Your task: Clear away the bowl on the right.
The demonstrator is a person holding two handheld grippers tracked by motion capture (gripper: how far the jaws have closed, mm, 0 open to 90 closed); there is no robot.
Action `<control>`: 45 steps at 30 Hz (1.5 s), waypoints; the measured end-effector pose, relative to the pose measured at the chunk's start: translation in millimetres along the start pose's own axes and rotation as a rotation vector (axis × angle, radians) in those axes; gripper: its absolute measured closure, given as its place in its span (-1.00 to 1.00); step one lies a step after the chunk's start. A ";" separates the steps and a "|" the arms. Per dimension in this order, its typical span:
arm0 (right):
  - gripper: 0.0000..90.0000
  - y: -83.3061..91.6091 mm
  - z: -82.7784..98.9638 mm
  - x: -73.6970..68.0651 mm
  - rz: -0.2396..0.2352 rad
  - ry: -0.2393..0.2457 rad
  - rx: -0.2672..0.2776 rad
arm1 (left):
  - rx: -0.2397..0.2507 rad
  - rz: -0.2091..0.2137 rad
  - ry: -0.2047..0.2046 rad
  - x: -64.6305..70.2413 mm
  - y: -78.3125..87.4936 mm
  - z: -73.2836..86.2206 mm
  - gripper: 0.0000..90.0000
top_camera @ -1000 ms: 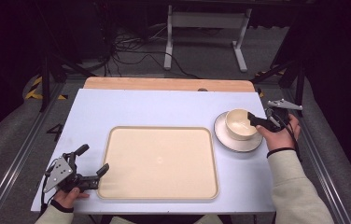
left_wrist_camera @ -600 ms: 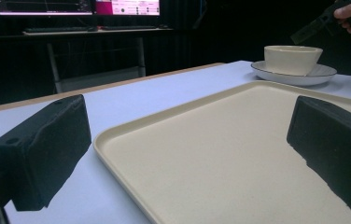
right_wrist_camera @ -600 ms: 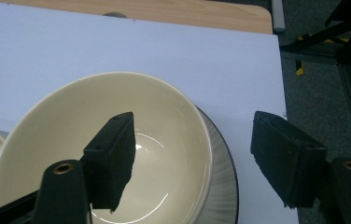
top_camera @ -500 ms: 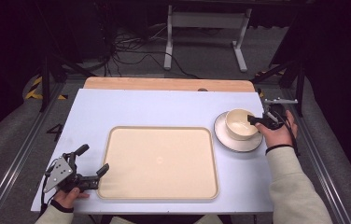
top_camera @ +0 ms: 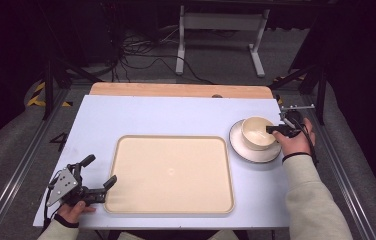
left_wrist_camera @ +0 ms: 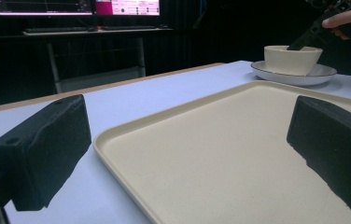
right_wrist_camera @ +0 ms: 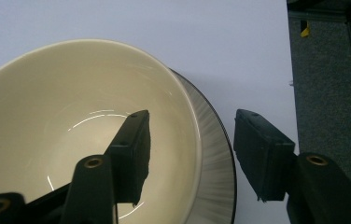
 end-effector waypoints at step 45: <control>0.87 -10.7 2.1 -5.0 -0.091 -0.219 -0.255 | 0.002 0.000 0.002 0.1 0.1 0.0 -1.00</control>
Point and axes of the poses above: each handheld gripper's, and its own axes: y roughly backward along the jaws, z roughly out of its underside, x roughly to its right, the point moved 7 cm from there along -y, roughly forward along the jaws, and after that the axes turned 6 degrees about y, right-handed, at the moved point
